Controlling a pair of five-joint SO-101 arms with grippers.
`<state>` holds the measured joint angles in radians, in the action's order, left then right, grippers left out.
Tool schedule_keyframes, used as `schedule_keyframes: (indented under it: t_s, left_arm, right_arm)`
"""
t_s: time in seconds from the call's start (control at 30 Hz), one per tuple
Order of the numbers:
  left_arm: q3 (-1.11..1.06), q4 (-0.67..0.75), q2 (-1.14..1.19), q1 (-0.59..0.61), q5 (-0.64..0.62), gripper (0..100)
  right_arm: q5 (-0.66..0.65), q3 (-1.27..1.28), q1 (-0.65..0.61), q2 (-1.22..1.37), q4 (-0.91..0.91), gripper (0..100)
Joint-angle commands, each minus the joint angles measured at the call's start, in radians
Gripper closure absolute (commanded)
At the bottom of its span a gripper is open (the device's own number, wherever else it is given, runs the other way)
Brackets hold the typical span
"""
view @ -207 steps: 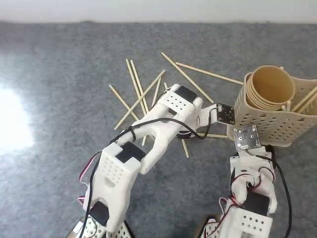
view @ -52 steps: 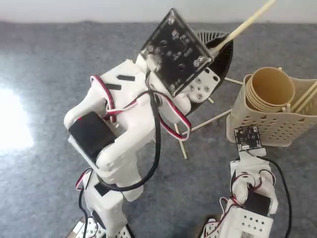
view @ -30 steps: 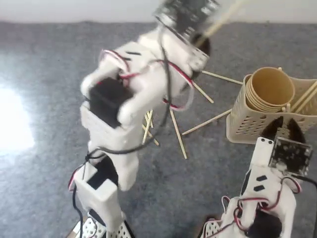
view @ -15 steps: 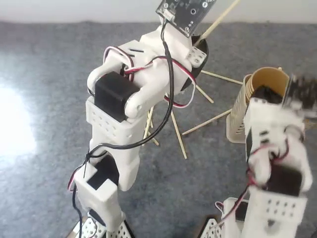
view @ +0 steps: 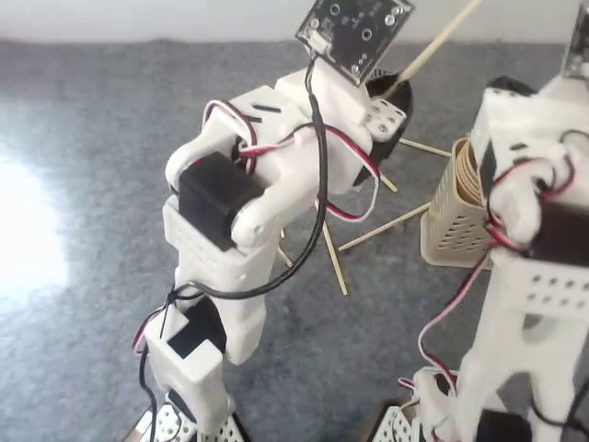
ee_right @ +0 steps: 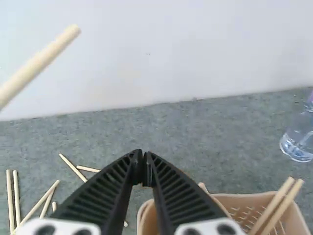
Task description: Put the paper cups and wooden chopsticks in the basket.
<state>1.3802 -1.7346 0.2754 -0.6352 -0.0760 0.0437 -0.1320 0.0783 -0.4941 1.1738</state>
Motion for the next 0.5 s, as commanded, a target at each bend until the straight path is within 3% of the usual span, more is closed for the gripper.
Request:
schedule_keyframes:
  t_s: [0.0, 0.47]
  left_arm:
    - [0.031, -0.021, -0.035, -0.034, -0.015, 99]
    - [0.031, -0.021, -0.028, -0.061, -0.015, 99]
  right_arm:
    - [0.017, -0.071, -0.044, 0.03, -0.068, 99.1]
    - [-0.055, -0.072, -0.088, 0.094, -0.211, 99.1]
